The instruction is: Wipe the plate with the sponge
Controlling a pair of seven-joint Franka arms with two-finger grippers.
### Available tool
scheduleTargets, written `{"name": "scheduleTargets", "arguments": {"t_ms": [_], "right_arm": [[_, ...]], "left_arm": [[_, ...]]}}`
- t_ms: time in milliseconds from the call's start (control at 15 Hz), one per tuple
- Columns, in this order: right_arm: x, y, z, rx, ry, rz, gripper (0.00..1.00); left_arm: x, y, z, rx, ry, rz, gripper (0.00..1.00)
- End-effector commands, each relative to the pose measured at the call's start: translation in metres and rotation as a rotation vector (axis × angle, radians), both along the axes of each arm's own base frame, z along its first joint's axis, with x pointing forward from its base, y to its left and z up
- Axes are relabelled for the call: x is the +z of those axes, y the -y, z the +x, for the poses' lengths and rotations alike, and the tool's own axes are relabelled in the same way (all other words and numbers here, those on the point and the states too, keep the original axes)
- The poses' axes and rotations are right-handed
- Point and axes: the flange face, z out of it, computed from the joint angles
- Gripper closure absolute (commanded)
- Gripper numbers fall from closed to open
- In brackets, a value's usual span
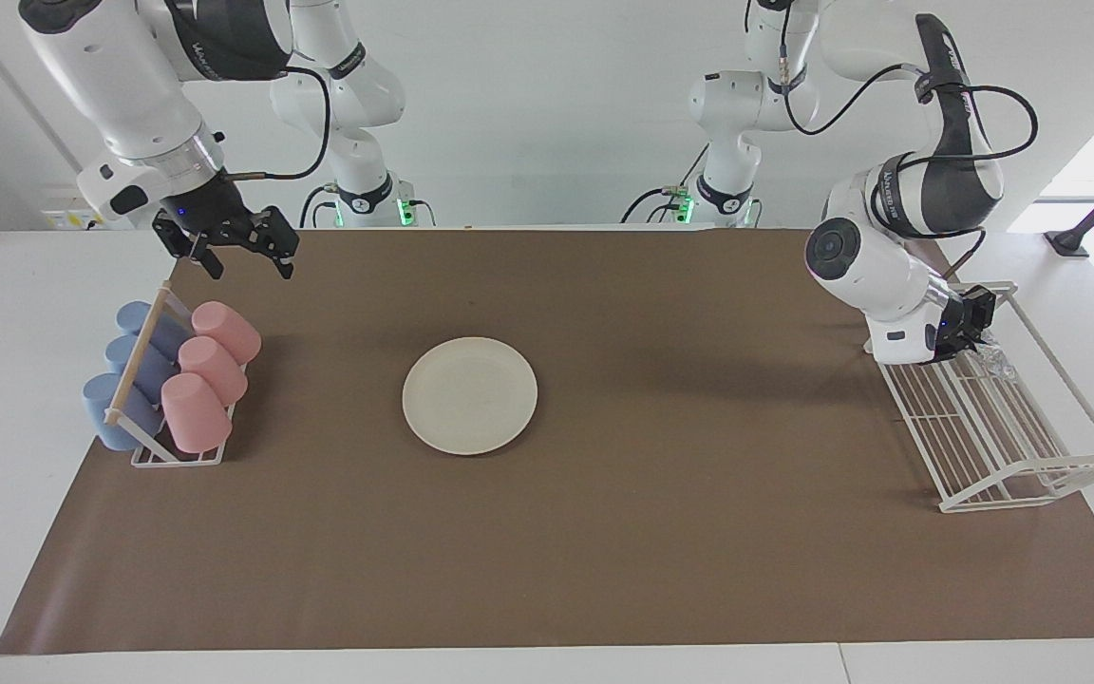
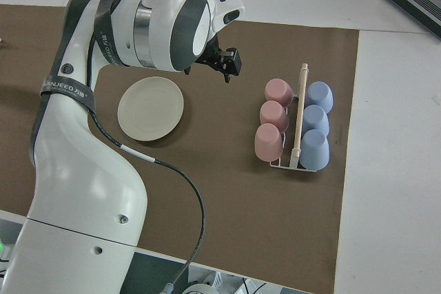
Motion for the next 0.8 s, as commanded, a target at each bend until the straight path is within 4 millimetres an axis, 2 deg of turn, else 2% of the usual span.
{"name": "scheduleTargets", "arguments": {"t_ms": [0,266,332,399,465,532,598,731], "right_arm": [[0.0055,0.0115,-0.0047,0.0,-0.005,-0.016,0.0],[0.0062,0.0123,-0.0039,-0.005,0.002,-0.015,0.0],[0.0062,0.0116,-0.0038,-0.003,0.002,-0.016,0.0],[0.006,0.0122,-0.0042,-0.004,-0.001,-0.015,0.0],[0.0078,0.0125,-0.0029,0.0,0.008,-0.017,0.0],[0.0083,0.0124,-0.0038,0.002,0.006,-0.017,0.0],[0.0091,0.0116,-0.0035,0.005,0.009,-0.017,0.0],[0.0091,0.0116,-0.0035,0.003,0.009,-0.017,0.0]], "left_arm": [[-0.002,-0.0021,-0.0025,-0.005,0.026,-0.008,0.81],[-0.0035,-0.0086,-0.0031,0.017,0.04,-0.01,0.8],[-0.0026,-0.0077,-0.0021,0.011,0.045,-0.014,0.76],[-0.0033,-0.0079,-0.002,0.01,0.047,-0.018,0.64],[-0.0033,-0.0077,-0.0019,0.009,0.049,-0.019,0.41],[-0.0026,-0.0075,-0.0014,0.01,0.054,-0.02,0.29],[-0.0035,-0.0071,-0.0011,0.013,0.06,-0.024,0.19],[-0.0035,-0.0065,-0.0008,0.014,0.066,-0.028,0.08]]}}
